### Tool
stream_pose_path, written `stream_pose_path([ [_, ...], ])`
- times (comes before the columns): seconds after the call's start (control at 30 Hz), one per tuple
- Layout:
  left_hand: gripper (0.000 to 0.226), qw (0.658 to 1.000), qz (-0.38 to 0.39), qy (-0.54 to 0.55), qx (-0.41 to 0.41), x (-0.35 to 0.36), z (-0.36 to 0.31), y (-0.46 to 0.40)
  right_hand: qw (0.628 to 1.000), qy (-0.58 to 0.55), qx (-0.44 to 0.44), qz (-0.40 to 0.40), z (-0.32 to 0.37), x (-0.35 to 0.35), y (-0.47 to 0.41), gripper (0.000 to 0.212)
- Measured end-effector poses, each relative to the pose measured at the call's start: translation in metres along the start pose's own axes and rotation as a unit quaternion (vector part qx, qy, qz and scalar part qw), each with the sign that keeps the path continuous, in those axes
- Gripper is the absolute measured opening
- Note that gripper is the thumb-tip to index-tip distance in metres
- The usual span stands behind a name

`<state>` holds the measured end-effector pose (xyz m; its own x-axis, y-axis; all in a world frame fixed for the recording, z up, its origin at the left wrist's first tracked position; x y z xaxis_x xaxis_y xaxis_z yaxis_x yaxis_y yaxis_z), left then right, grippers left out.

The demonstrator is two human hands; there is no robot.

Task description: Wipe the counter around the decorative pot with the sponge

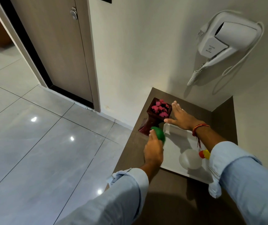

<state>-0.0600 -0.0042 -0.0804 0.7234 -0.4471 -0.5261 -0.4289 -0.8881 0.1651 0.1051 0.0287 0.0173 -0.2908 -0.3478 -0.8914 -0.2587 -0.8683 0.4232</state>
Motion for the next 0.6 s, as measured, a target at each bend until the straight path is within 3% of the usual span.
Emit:
stream_pose_path([
  [0.07, 0.042, 0.992, -0.063, 0.055, -0.090, -0.004, 0.019, -0.005, 1.000, -0.003, 0.000, 0.000, -0.001, 0.001, 0.001, 0.107],
  [0.17, 0.056, 0.947, -0.111, 0.174, -0.245, -0.012, 0.028, -0.019, 1.000, -0.005, 0.000, -0.004, -0.003, 0.002, -0.001, 0.108],
  [0.2, 0.059, 0.939, -0.116, 0.205, -0.250, -0.014, 0.025, -0.025, 1.000, -0.004, 0.000, -0.002, -0.003, 0.002, -0.002, 0.108],
  [0.27, 0.059, 0.940, -0.101, 0.233, -0.227, -0.009, 0.012, -0.037, 1.000, -0.003, 0.000, 0.000, -0.004, 0.002, -0.003, 0.108],
  [0.4, 0.050, 0.984, -0.042, 0.107, -0.136, 0.002, -0.017, -0.040, 1.000, -0.007, 0.000, 0.005, -0.004, 0.002, -0.005, 0.109],
  [0.6, 0.057, 0.998, 0.054, -0.038, -0.009, 0.019, -0.014, -0.017, 1.000, -0.015, 0.006, 0.009, -0.004, 0.001, -0.005, 0.109],
])
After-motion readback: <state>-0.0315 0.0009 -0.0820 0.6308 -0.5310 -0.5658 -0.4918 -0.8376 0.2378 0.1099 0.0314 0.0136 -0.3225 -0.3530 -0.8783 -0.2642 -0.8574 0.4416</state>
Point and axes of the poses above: each hand's wrist, its own y-axis away from the middle knuckle, its own x-axis out of the palm, z = x × y, the point moved 3 cm from there along -y, towards the middle knuckle
